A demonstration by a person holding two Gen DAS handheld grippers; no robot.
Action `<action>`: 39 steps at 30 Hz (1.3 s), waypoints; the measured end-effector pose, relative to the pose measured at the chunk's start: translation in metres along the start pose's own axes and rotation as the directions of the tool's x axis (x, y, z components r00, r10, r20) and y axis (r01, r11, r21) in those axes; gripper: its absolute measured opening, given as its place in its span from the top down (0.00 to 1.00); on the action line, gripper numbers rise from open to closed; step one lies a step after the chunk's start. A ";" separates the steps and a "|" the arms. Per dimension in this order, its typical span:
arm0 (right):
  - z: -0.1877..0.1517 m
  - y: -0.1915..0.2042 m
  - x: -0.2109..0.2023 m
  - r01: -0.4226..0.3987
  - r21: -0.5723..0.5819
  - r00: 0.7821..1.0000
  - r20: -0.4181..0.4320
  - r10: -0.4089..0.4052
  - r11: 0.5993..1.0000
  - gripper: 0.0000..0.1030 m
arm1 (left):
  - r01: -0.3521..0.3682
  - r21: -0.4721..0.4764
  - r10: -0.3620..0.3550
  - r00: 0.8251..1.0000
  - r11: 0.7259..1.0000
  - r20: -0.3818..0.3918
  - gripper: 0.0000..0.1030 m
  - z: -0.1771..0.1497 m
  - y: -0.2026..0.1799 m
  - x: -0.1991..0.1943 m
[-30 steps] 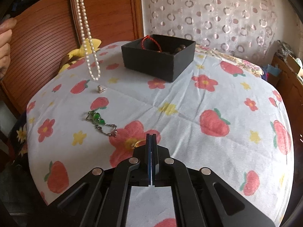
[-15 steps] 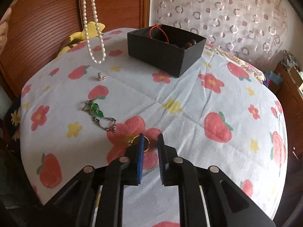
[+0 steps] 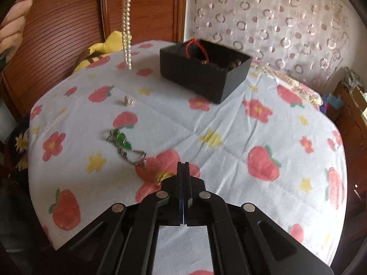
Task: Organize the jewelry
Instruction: 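Lower the pearl necklace into the black box and open the left gripper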
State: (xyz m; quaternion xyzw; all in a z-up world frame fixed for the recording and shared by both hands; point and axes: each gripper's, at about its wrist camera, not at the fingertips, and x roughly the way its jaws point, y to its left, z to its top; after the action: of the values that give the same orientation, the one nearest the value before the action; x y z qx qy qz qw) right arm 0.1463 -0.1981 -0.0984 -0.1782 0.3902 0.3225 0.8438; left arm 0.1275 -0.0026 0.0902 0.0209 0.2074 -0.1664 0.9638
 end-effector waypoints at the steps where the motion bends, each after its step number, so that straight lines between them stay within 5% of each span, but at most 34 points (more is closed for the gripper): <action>1: 0.002 0.000 -0.001 0.003 -0.002 1.000 0.006 -0.003 1.000 1.00 | -0.004 0.001 0.004 1.000 1.000 0.002 0.87 0.002 0.001 0.001; 16: -0.011 0.013 0.001 -0.084 -0.006 0.996 -0.002 0.084 0.996 0.98 | -0.005 0.000 0.005 1.000 1.000 -0.023 0.87 -0.001 0.001 0.019; 20: -0.011 0.016 0.002 -0.090 -0.013 0.996 -0.013 0.089 0.996 0.82 | -0.005 0.000 0.005 1.000 1.000 -0.025 0.87 -0.003 0.001 0.020; 33: -0.004 0.018 0.016 -0.073 -0.063 0.993 -0.096 0.067 0.995 0.83 | -0.011 0.001 0.011 1.000 1.000 -0.018 0.87 0.002 0.004 0.023; 39: 0.002 0.017 0.006 -0.039 -0.075 0.999 -0.041 0.036 0.996 0.90 | -0.032 0.008 0.032 0.999 0.999 -0.019 0.87 0.012 0.005 0.037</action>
State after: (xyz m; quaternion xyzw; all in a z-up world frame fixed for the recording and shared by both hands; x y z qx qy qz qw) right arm 0.1386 -0.1820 -0.1026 -0.2091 0.3975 0.3494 0.8223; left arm 0.1657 -0.0107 0.0857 0.0295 0.2158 -0.1513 0.9642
